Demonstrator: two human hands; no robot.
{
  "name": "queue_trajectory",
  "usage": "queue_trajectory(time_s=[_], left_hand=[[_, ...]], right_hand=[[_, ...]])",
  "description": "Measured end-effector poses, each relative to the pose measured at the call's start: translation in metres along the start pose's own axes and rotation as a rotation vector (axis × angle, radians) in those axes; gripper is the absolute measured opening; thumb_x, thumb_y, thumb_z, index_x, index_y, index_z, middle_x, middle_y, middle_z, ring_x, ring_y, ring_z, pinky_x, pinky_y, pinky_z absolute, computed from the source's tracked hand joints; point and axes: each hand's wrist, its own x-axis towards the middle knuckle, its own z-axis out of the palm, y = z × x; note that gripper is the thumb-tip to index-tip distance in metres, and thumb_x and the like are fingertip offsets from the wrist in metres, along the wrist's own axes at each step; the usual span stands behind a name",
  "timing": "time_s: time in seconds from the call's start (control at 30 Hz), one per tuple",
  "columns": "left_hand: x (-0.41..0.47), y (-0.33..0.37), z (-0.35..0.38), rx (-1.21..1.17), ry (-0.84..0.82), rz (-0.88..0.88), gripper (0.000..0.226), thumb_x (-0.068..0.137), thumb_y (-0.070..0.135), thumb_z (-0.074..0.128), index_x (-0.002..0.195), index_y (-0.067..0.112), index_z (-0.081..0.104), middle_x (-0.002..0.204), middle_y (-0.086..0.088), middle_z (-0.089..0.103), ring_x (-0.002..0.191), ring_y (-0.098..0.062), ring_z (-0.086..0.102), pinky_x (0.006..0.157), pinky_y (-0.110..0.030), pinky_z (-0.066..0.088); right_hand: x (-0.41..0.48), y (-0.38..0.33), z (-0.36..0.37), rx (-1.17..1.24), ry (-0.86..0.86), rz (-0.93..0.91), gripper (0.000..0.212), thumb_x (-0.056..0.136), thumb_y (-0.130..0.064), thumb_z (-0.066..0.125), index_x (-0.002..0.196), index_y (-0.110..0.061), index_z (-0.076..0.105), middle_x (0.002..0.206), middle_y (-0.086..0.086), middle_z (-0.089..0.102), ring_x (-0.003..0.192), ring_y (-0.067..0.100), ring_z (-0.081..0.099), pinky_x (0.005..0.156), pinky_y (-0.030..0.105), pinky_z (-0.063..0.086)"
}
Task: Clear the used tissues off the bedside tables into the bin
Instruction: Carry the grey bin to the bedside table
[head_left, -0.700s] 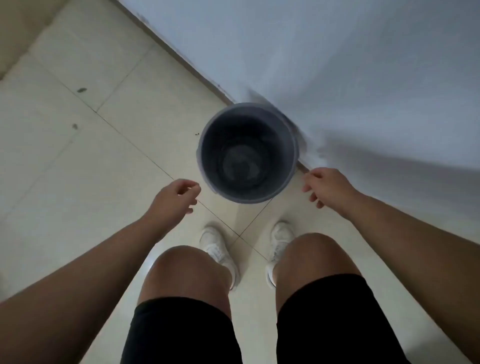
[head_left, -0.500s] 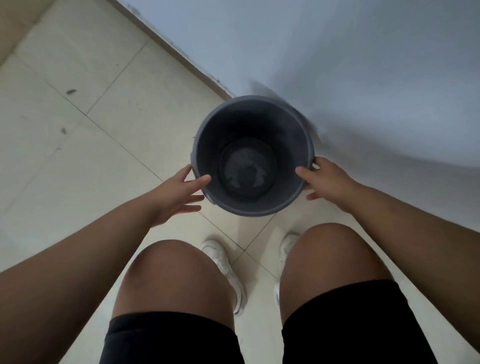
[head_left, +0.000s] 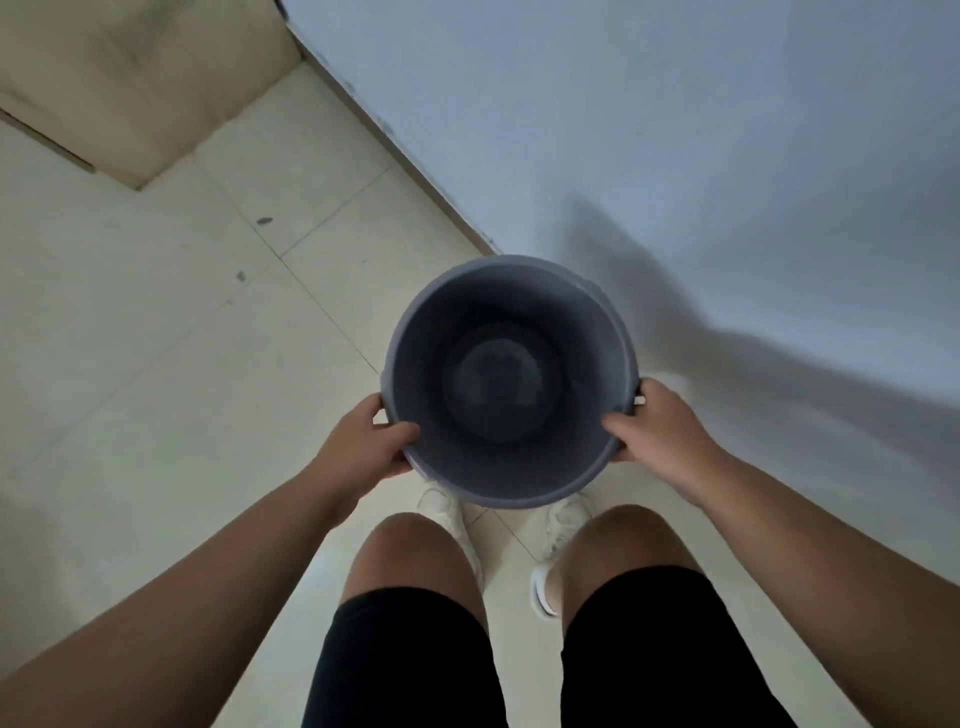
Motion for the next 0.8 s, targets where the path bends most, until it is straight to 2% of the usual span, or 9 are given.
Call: queue_trajectory(time_s=[0.07,0.17,0.37,0.5,0.63,0.8], left_hand=[[-0.072,0.011,-0.017,-0.082,0.035,-0.004,0.03,0.093,0.013,0.068,0.11,0.037,0.063,0.105,0.003,0.077,0.083,-0.012,0.08,0.066,-0.025,0.064],[-0.177,0.018,-0.046,-0.191,0.082,-0.019,0.03,0.093,0.009,0.068,0.11,0.034,0.064,0.092,0.007,0.083,0.084,-0.013,0.081,0.066,-0.025,0.064],[-0.329,0.004,-0.109,-0.38,0.213,-0.022,0.028,0.095,0.014,0.068,0.117,0.03,0.065,0.095,0.011,0.082,0.088,-0.018,0.081,0.069,-0.027,0.066],[-0.379,-0.025,-0.154,-0.503,0.318,-0.005,0.025,0.097,0.015,0.067,0.119,0.026,0.066,0.096,0.004,0.084,0.088,-0.02,0.082,0.069,-0.025,0.065],[-0.407,-0.055,-0.197,-0.607,0.402,0.023,0.023,0.097,0.016,0.065,0.118,0.025,0.067,0.098,-0.003,0.084,0.09,-0.022,0.082,0.071,-0.024,0.065],[-0.428,-0.086,-0.241,-0.741,0.514,0.019,0.026,0.097,0.018,0.066,0.122,0.027,0.066,0.098,-0.001,0.084,0.09,-0.021,0.082,0.071,-0.026,0.066]], right_hand=[[-0.057,-0.037,-0.008,-0.066,-0.025,-0.028,0.025,0.083,-0.015,0.067,0.097,-0.033,0.057,0.097,0.001,0.072,0.081,0.02,0.077,0.06,0.038,0.067],[-0.14,-0.093,-0.014,-0.168,-0.095,-0.057,0.026,0.089,-0.016,0.069,0.099,-0.035,0.055,0.097,0.001,0.073,0.081,0.018,0.077,0.063,0.04,0.068],[-0.253,-0.201,0.01,-0.402,-0.241,-0.2,0.022,0.095,-0.022,0.068,0.112,-0.029,0.055,0.095,-0.006,0.073,0.068,0.002,0.074,0.053,0.02,0.058],[-0.29,-0.259,0.063,-0.52,-0.336,-0.287,0.029,0.096,-0.029,0.066,0.122,-0.031,0.055,0.099,-0.01,0.073,0.075,0.007,0.074,0.054,0.017,0.056],[-0.311,-0.302,0.129,-0.606,-0.409,-0.356,0.029,0.099,-0.029,0.063,0.126,-0.029,0.054,0.101,-0.006,0.074,0.085,0.014,0.074,0.064,0.027,0.062],[-0.325,-0.351,0.206,-0.706,-0.498,-0.448,0.028,0.1,-0.028,0.063,0.127,-0.026,0.053,0.101,-0.002,0.074,0.085,0.015,0.074,0.059,0.022,0.056]])
